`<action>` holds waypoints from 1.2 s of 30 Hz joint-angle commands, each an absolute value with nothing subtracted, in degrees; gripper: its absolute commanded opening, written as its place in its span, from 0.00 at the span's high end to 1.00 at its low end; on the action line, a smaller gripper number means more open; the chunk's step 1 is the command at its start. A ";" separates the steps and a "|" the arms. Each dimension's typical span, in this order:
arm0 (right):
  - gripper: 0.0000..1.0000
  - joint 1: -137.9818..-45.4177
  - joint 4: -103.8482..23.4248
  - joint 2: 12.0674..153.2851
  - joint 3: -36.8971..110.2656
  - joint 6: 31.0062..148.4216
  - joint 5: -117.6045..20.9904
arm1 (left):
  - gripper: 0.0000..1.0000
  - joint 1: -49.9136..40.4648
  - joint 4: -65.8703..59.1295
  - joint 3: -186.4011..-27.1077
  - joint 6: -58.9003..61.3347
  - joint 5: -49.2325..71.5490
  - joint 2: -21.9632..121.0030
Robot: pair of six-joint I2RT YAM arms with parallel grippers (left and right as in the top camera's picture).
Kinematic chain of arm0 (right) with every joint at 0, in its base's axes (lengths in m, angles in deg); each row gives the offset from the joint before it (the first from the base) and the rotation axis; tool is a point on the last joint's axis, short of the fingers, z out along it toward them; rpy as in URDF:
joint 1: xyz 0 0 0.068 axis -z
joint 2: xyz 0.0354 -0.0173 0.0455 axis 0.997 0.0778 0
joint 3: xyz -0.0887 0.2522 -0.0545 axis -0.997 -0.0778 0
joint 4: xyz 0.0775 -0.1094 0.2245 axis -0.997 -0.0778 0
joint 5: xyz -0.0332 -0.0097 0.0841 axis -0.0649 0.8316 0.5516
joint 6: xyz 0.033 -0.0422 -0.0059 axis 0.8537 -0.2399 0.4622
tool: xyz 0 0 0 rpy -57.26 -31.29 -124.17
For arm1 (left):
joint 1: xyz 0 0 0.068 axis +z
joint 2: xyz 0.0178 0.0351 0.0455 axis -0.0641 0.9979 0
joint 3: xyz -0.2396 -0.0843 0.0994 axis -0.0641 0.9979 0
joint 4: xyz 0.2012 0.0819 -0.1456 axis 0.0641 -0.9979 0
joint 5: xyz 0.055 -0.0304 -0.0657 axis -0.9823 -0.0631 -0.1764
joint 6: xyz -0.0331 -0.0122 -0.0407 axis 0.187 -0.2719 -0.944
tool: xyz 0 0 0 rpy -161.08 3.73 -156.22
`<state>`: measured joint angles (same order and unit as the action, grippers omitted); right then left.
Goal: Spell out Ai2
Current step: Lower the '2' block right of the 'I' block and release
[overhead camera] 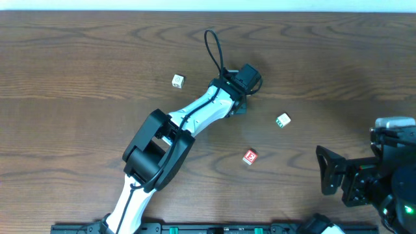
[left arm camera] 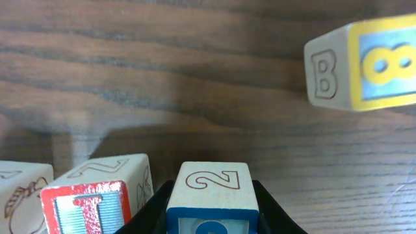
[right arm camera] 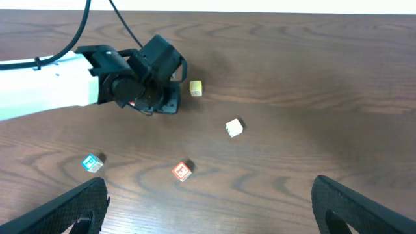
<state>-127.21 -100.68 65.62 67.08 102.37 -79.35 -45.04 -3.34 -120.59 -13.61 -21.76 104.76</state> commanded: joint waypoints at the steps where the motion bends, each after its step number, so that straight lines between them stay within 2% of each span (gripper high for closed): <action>1: 0.01 -126.70 -100.92 65.68 67.38 103.02 -80.32 | 0.94 -44.89 -3.69 -121.99 -14.44 -20.64 106.45; 7: 0.01 -126.70 -100.92 65.68 67.38 103.05 -80.29 | 0.93 -44.84 -3.64 -121.99 -14.40 -20.45 106.75; 9: 0.01 -126.70 -100.92 65.68 67.38 103.05 -80.29 | 0.85 -44.82 -3.60 -121.99 -14.40 -20.47 106.75; 13: 0.01 -126.70 -100.92 65.68 67.38 103.05 -80.29 | 0.77 -44.82 -3.38 -121.99 -14.38 -20.51 106.75; 27: 0.01 -126.70 -101.33 65.68 67.38 103.02 -80.10 | 0.76 -44.82 -1.94 -121.99 -13.74 -21.58 106.75; 28: 0.01 -126.70 -101.36 65.68 67.38 103.02 -80.10 | 0.75 -44.82 -1.96 -121.97 -13.74 -21.56 106.75; 30: 0.01 -126.70 -101.36 65.68 67.38 103.02 -80.10 | 0.67 -44.82 -1.96 -121.99 -13.77 -21.56 106.75; 36: 0.01 -126.70 -101.40 65.68 67.38 103.02 -80.10 | 0.66 -44.82 -1.92 -121.97 -13.77 -21.61 106.75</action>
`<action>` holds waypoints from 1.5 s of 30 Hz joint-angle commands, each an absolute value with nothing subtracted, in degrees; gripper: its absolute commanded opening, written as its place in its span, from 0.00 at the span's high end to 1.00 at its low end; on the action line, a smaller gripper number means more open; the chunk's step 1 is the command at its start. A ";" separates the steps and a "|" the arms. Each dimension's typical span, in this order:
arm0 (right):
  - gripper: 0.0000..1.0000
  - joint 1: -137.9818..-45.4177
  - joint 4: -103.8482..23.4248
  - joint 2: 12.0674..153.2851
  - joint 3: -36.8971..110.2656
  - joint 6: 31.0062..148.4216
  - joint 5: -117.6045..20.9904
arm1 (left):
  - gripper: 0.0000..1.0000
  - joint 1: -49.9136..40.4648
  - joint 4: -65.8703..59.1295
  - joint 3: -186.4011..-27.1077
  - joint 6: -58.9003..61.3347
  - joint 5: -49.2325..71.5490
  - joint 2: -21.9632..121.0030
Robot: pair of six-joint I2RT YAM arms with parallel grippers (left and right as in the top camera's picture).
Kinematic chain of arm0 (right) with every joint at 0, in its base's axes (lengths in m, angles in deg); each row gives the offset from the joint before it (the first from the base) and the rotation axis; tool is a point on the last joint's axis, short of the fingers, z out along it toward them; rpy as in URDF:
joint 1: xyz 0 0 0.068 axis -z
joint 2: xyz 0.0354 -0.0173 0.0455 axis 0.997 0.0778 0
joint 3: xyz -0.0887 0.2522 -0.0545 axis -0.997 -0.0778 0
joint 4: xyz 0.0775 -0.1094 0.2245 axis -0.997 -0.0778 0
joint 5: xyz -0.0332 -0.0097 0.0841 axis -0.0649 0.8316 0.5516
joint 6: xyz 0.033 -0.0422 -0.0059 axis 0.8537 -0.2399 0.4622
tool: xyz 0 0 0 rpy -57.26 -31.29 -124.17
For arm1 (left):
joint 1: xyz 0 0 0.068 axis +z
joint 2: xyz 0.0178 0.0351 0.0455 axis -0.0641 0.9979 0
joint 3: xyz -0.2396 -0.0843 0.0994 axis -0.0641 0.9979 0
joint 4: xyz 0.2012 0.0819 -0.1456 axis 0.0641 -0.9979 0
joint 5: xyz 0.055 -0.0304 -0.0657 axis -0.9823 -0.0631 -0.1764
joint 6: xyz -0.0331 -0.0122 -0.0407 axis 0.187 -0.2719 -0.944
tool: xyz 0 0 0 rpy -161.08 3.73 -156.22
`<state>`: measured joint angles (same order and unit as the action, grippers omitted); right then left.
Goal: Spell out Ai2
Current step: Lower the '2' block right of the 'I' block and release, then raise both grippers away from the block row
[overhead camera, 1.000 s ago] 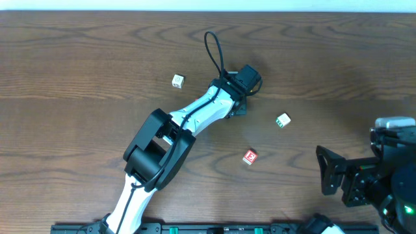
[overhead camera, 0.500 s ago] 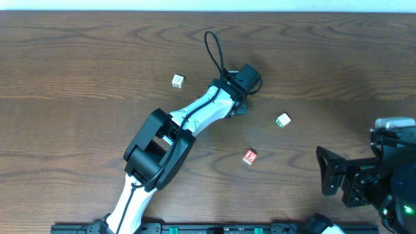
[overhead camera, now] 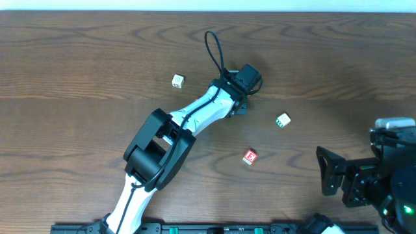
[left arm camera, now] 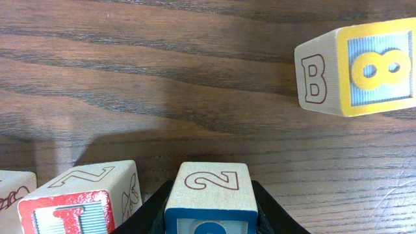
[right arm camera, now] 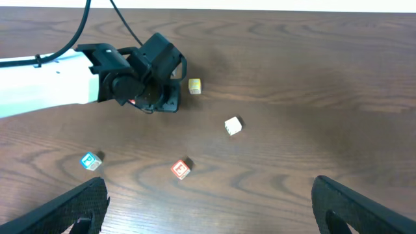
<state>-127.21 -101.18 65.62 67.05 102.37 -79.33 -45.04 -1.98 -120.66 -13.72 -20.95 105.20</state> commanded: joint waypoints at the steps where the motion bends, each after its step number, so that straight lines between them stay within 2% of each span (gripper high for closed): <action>1: 0.01 -126.70 -101.42 65.68 67.38 103.02 -80.10 | 0.66 -44.82 -1.92 -121.99 -13.77 -21.87 106.75; 3: 0.01 -126.70 -101.51 65.68 67.38 103.02 -80.08 | 0.60 -44.84 -1.94 -121.99 -13.74 -22.46 106.75; 21: 0.01 -126.70 -101.58 65.68 67.38 103.02 -79.94 | 0.59 -44.71 1.76 -121.99 -10.29 -25.71 106.75; 27: 0.01 -126.70 -101.55 65.68 67.38 103.00 -79.94 | 0.55 -43.36 4.75 -122.56 -9.18 -25.87 106.75; 30: 0.01 -126.70 -101.47 65.79 66.95 103.00 -80.86 | 0.54 -42.74 4.51 -126.71 -4.56 -25.89 106.71; 34: 0.01 -126.70 -99.87 65.84 61.37 103.05 -86.20 | 0.53 -40.78 -3.80 -138.95 -1.53 -27.70 105.83; 35: 0.04 -126.70 -99.02 65.84 59.71 103.02 -86.48 | 0.54 -39.84 -6.64 -141.86 -1.55 -28.07 105.55; 37: 0.12 -126.68 -95.74 65.86 54.64 103.02 -86.37 | 0.65 -37.13 -13.59 -147.67 -2.20 -27.99 104.74; 40: 0.12 -125.55 -89.82 65.92 47.47 103.00 -82.81 | 0.77 -31.93 -23.51 -153.97 -2.88 -24.60 102.53; 45: 0.11 -119.21 -75.96 67.74 37.24 98.70 -68.47 | 0.75 -23.03 -33.50 -155.60 4.00 -19.75 94.84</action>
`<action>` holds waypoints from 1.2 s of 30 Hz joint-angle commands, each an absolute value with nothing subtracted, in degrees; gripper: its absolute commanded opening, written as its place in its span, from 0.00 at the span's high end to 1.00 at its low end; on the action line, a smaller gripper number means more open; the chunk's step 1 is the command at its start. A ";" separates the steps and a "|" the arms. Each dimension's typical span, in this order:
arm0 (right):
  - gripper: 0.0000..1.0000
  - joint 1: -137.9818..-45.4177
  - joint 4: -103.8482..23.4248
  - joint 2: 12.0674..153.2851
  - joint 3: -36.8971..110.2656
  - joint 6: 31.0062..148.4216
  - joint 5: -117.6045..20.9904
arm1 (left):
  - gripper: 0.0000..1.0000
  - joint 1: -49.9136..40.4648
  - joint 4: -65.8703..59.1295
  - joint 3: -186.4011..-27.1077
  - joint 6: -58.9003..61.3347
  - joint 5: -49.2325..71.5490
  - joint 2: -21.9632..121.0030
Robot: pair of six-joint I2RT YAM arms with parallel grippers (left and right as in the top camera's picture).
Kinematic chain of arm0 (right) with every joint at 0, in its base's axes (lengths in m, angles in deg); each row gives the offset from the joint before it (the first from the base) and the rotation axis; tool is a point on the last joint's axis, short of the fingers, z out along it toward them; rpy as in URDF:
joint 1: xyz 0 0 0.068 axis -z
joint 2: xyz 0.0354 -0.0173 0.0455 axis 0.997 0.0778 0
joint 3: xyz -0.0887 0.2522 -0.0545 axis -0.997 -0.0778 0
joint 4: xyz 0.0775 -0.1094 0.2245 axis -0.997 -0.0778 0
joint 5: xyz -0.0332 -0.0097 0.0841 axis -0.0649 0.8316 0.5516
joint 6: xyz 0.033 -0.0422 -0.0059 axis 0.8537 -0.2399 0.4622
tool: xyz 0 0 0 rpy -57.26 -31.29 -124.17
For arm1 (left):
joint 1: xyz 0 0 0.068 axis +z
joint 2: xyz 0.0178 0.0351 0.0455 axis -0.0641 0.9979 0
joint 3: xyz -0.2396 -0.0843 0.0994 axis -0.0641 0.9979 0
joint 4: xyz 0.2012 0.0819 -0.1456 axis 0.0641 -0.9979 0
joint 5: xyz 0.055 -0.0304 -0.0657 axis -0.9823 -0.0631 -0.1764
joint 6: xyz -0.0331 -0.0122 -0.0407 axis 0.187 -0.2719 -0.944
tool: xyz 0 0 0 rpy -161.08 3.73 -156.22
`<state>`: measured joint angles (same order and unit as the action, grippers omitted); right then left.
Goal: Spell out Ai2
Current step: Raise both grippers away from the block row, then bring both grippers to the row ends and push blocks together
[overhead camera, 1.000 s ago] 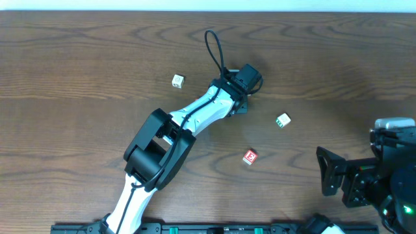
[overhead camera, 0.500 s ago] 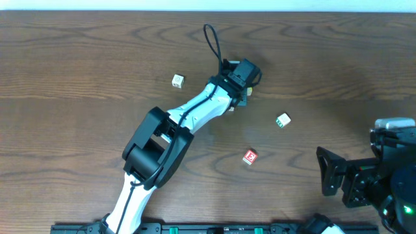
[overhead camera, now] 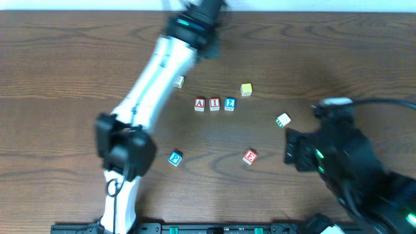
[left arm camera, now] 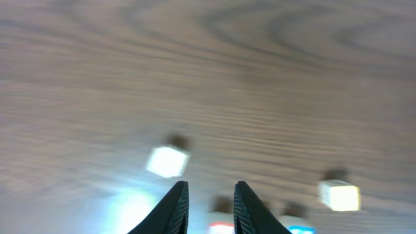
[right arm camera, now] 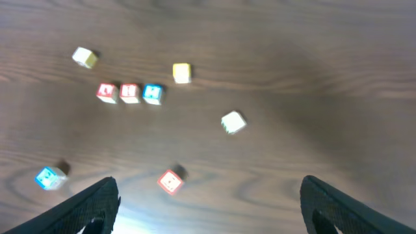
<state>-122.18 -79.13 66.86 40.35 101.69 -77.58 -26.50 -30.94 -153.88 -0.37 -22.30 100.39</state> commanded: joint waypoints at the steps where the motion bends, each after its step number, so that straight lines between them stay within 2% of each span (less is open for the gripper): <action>1: 0.11 -117.48 -73.27 68.81 36.11 97.41 -64.84 | 0.75 -21.70 -34.96 -155.60 4.77 -19.46 93.55; 4: 0.11 -111.38 -68.53 74.40 35.08 93.34 -56.69 | 0.75 -17.46 -41.85 -155.54 7.79 -19.38 89.49; 8: 0.11 -103.58 -68.61 81.22 35.08 86.63 -48.97 | 0.78 -15.23 -46.96 -153.05 11.72 -15.92 85.92; 11: 0.11 -94.99 -70.25 85.33 35.08 78.61 -43.86 | 0.77 -14.24 -43.14 -143.26 12.42 -12.51 80.00; 13: 0.10 -89.37 -69.82 87.26 34.95 76.29 -37.41 | 0.74 -13.30 -37.19 -131.30 12.40 -11.44 74.27; 18: 0.15 -82.55 -67.15 91.56 34.07 74.20 -29.26 | 0.70 -12.01 -23.71 -109.62 12.38 -3.14 68.57; 21: 0.23 -82.14 -63.39 96.65 32.15 74.24 -23.20 | 0.70 -12.41 -17.22 -102.40 11.00 2.63 70.93; 23: 0.36 -84.74 -60.40 100.70 30.97 74.94 -22.68 | 0.71 -12.60 -13.37 -100.81 7.70 6.15 73.53; 24: 0.47 -86.18 -58.58 103.10 30.55 76.51 -22.66 | 0.74 -12.60 -11.38 -100.48 5.91 7.18 75.19; 25: 0.63 -87.01 -57.49 105.09 30.51 77.80 -22.42 | 0.79 -12.65 -9.72 -100.46 4.88 8.89 76.72; 26: 0.86 -87.82 -55.70 107.95 30.51 78.94 -21.06 | 0.89 -12.78 -7.21 -100.46 3.94 12.45 78.97; 27: 0.99 -87.82 -53.88 110.69 30.51 79.83 -18.79 | 0.94 -13.08 -5.33 -100.46 2.52 13.89 81.18; 30: 0.99 -89.31 -51.30 114.64 30.51 80.21 -15.55 | 0.94 -14.13 -3.34 -100.46 -0.08 13.89 85.49; 36: 0.99 -93.59 -41.58 119.01 30.51 86.24 -18.16 | 0.94 -16.60 1.76 -100.46 -4.98 13.69 90.97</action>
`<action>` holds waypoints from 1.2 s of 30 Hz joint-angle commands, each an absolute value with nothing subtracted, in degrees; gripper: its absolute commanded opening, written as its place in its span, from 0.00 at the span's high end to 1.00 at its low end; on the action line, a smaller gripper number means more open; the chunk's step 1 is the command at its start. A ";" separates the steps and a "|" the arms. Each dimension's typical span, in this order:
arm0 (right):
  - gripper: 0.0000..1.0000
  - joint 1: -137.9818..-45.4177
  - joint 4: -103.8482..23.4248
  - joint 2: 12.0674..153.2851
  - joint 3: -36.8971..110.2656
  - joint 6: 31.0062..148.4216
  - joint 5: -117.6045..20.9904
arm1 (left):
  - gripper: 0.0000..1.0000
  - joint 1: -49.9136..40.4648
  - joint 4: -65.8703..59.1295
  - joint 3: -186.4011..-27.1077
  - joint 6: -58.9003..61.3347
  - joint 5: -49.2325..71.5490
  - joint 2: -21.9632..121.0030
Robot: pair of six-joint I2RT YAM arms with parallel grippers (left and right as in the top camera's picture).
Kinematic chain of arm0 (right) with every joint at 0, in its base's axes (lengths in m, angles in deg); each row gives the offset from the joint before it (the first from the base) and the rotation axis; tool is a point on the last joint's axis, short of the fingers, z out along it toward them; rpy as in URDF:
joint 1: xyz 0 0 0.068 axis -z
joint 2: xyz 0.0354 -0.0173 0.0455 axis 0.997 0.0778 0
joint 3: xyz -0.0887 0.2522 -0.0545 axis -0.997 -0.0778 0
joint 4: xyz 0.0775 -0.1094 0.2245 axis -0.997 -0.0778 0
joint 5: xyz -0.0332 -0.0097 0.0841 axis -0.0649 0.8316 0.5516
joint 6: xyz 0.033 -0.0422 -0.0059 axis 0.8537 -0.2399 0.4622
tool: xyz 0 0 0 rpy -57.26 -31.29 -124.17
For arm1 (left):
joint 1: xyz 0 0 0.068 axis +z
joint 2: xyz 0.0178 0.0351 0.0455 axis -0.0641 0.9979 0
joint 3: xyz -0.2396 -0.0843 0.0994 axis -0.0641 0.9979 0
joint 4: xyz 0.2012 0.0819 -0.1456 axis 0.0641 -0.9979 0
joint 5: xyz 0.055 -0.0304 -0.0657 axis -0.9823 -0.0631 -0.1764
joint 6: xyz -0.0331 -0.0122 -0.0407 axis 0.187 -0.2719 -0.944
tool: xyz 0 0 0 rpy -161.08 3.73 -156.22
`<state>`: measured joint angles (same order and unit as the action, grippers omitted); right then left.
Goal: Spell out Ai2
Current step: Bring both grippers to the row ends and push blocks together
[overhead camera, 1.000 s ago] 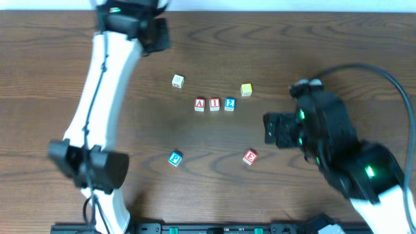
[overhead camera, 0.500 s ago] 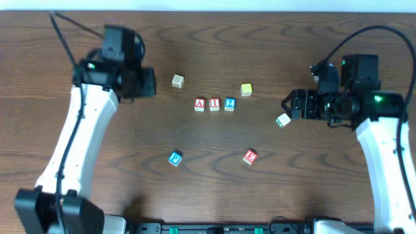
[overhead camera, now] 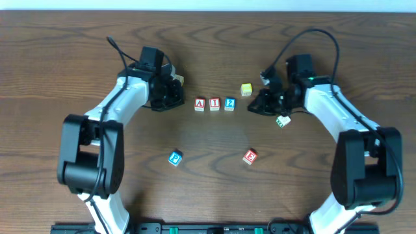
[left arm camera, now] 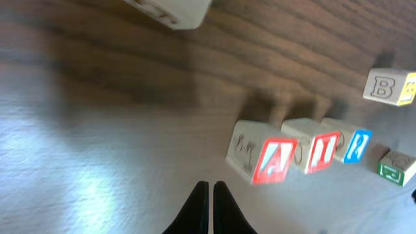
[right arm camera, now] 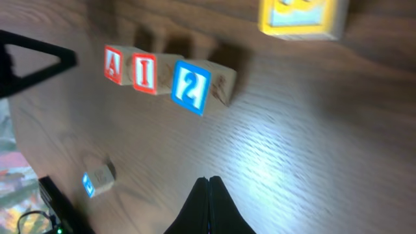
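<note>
Three blocks stand in a row at mid table: red A (overhead camera: 199, 104), red I (overhead camera: 214, 104), blue 2 (overhead camera: 229, 103). My left gripper (overhead camera: 170, 97) sits low just left of the A, shut and holding nothing. In the left wrist view its tips (left arm camera: 210, 188) point near the A block (left arm camera: 270, 160), with the I block (left arm camera: 318, 148) and the 2 block (left arm camera: 354, 144) behind. My right gripper (overhead camera: 255, 107), also shut with nothing in it, lies right of the 2. Its tips (right arm camera: 208, 181) show below the 2 block (right arm camera: 192, 88).
A yellow B block (overhead camera: 246, 89) lies just behind the row's right end. A green-edged block (overhead camera: 283, 121) sits under my right arm. A white block (overhead camera: 179, 80) is by my left wrist. A blue P block (overhead camera: 175, 158) and a red E block (overhead camera: 250, 156) lie nearer the front.
My left arm was stretched to the table's far edge with its jaws slightly apart; now it is low beside the A, shut. My right gripper was wide open at the right; now it is shut beside the 2.
At first my left gripper had the 2 block between its fingers next to the I block, and my right arm was parked at the front right. Then the 2 stood free in the row A, I, 2. Now both grippers are shut, flanking the row.
</note>
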<state>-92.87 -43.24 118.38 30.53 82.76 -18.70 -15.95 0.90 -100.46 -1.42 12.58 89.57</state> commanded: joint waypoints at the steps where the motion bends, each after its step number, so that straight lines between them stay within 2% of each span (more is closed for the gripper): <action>1: 0.99 -94.27 -39.96 119.76 30.51 87.20 -18.92 | 0.94 -16.91 2.50 -100.46 -5.98 13.58 91.61; 13: 0.99 -96.37 -31.68 126.40 30.53 92.53 -23.14 | 0.94 -17.54 5.62 -100.46 -10.71 9.72 94.29; 18: 0.99 -96.50 -30.04 127.65 30.53 93.60 -23.12 | 0.94 -17.59 7.33 -100.46 -14.84 8.62 94.77; 36: 0.99 -97.94 -27.44 129.20 30.55 95.57 -23.58 | 0.94 -19.16 9.97 -100.46 -17.02 10.00 96.41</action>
